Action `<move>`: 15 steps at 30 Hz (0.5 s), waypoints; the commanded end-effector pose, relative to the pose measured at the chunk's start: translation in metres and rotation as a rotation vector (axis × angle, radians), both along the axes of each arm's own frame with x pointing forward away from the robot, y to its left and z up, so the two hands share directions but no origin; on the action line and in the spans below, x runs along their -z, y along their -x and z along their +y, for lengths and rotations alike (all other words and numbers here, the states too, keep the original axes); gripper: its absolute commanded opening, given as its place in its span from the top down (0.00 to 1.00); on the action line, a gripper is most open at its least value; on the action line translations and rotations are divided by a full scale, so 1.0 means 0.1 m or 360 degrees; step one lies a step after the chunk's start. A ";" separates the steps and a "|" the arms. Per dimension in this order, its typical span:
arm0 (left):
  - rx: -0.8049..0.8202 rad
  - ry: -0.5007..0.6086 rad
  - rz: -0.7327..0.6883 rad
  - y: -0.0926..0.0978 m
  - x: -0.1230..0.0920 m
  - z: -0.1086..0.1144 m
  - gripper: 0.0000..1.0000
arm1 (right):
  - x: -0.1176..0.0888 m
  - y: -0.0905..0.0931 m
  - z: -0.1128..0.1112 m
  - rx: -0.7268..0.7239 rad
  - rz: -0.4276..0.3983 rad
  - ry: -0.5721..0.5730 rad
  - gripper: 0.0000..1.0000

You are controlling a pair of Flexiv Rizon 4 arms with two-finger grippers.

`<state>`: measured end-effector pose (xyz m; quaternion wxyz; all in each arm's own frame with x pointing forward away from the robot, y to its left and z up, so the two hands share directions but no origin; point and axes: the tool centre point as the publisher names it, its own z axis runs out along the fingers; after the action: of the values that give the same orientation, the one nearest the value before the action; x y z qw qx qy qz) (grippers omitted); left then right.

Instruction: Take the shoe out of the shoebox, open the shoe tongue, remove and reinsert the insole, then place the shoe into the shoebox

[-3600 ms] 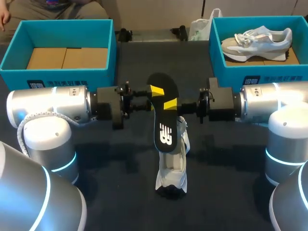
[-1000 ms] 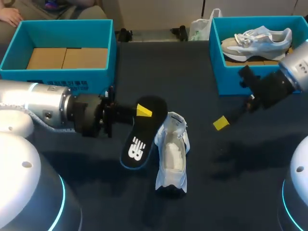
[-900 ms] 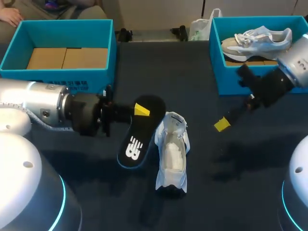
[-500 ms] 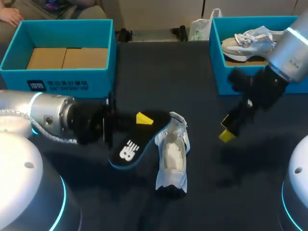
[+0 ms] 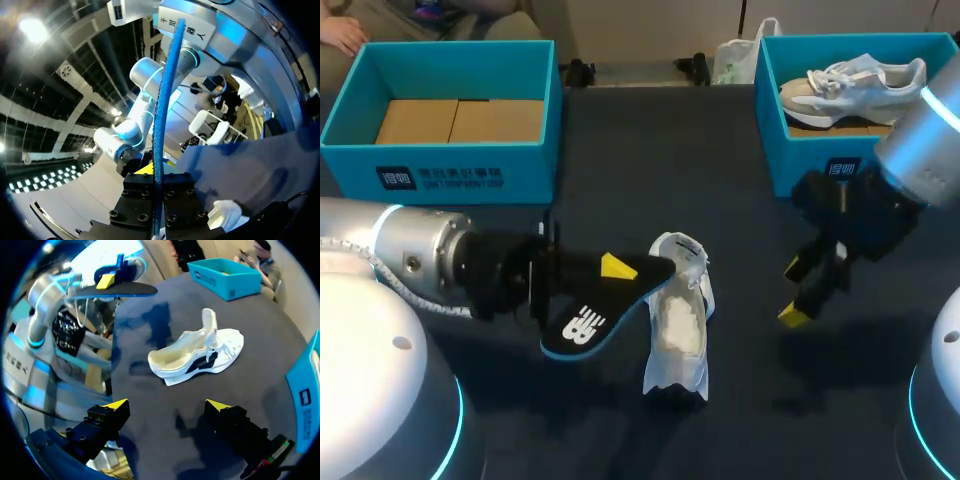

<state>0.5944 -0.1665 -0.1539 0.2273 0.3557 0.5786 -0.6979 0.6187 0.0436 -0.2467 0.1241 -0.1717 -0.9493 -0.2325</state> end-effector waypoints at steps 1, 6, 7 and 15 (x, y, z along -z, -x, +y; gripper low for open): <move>-0.0020 0.0038 0.0103 0.09 0.12 -0.04 1.00 | 0.13 0.06 0.24 -0.0136 -0.0176 0.0121 0.00; 0.0024 0.0102 0.0277 0.17 0.21 -0.03 1.00 | 0.38 0.07 0.35 -0.0183 -0.0251 0.0185 0.00; 0.0024 0.0102 0.0277 0.17 0.21 -0.03 1.00 | 0.44 0.07 0.37 -0.0199 -0.0225 0.0190 0.00; 0.0024 0.0102 0.0277 0.17 0.21 -0.03 1.00 | 0.44 0.07 0.37 -0.0199 -0.0225 0.0190 0.00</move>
<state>0.5766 -0.1675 -0.1745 0.1822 0.2902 0.5714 -0.7458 0.6079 0.0759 -0.2874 0.0581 -0.1025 -0.9762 -0.1822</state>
